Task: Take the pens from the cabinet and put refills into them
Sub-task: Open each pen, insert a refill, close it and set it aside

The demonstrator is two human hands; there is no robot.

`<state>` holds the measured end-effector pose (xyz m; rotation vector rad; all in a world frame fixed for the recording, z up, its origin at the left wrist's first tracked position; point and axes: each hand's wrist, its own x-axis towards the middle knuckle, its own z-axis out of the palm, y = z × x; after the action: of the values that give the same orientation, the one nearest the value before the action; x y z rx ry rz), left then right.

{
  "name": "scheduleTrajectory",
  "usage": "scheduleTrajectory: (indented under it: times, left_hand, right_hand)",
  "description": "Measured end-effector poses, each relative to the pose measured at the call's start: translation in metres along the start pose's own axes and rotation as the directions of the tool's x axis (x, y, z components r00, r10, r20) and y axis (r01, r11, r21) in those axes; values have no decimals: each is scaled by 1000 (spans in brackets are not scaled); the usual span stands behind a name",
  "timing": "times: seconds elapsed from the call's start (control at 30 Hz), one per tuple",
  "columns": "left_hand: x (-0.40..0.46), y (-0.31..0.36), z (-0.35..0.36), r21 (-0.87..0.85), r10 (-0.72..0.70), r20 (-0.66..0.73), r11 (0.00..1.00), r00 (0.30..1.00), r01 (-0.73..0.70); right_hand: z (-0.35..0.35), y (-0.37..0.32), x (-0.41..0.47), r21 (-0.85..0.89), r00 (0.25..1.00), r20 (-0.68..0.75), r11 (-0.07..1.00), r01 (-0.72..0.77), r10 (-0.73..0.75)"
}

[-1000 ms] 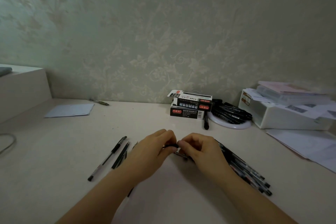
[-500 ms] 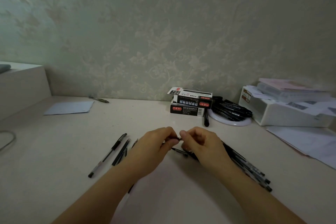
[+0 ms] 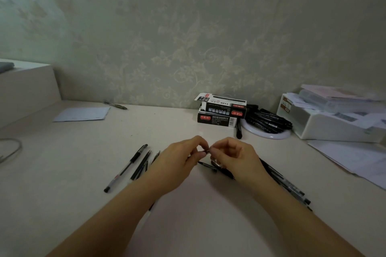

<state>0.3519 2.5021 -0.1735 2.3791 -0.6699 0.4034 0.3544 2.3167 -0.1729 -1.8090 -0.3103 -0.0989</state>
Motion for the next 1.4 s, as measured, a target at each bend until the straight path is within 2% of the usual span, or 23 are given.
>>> scheduleTrajectory:
  times: [0.07,0.2,0.37,0.47,0.53,0.57,0.63,0.7,0.73,0.8,0.87,1.03,1.1,1.13,1.2,1.23,1.3,1.4]
  left_hand:
    - [-1,0,-1,13,3,-3,1000,1000,-3]
    - [-1,3,-3,17,20,-11,1000,1000,-19]
    - [-1,4,-1,-1,10,2,1000,1000,-10]
    - [-1,4,-3,30,-11,-4,1000,1000,11]
    - [-1,2,-6,36,-32,-30,999,999,33]
    - [0,1,-7,31,-45,-47,998,998,46]
    - [1,-1,-8,28,-74,-59,997,996,76]
    - [-1,-1,-6,41,-83,-36,996,996,84]
    - [-2,0,-5,49,-84,-20,995,996,85]
    - [-3,-1,-4,46,-92,-3,995,996,92]
    - [-2,-2,-3,23,-104,-6,994,995,104]
    - [-1,-2,-1,-1,-92,-20,996,996,92]
    - [0,-2,-2,-48,-81,-48,996,996,79]
    - [1,1,-2,-82,-73,-64,994,995,68]
    - [1,7,0,-153,-43,-82,988,996,30]
    - [1,10,1,-182,-21,-82,983,996,6]
    - [0,14,4,-202,20,-75,979,997,-35]
    - [-1,13,5,-185,49,-76,981,996,-63]
  right_hand:
    - [0,-1,1,5,1000,12,1000,13,-13]
    - [2,-3,1,52,998,-17,997,-61,61]
    - [-1,-1,2,99,998,-37,994,-48,52]
    - [-3,0,4,124,993,-108,992,-38,52]
    - [-7,-2,5,63,980,-197,998,-12,25]
    - [-9,-3,4,-35,977,-210,999,26,-32]
    - [-13,-6,2,-328,979,-77,932,155,-190]
    - [-7,-5,-1,-558,944,172,762,329,-282]
    - [-3,-3,-2,-609,915,277,683,403,-293]
    - [6,2,-2,-652,876,394,586,480,-279]
    - [10,5,-1,-668,870,412,560,490,-269]
    - [11,5,-4,-663,911,312,624,413,-271]
    - [10,0,-4,-622,936,171,703,344,-307]
    - [9,-3,-4,-552,954,60,786,278,-295]
    - [8,-9,-4,-224,987,-91,969,108,-131]
    - [9,-11,-5,-42,996,-82,999,19,-22]
    - [10,-12,-8,187,990,-17,973,-136,142]
    - [10,-11,-8,389,967,26,888,-245,255]
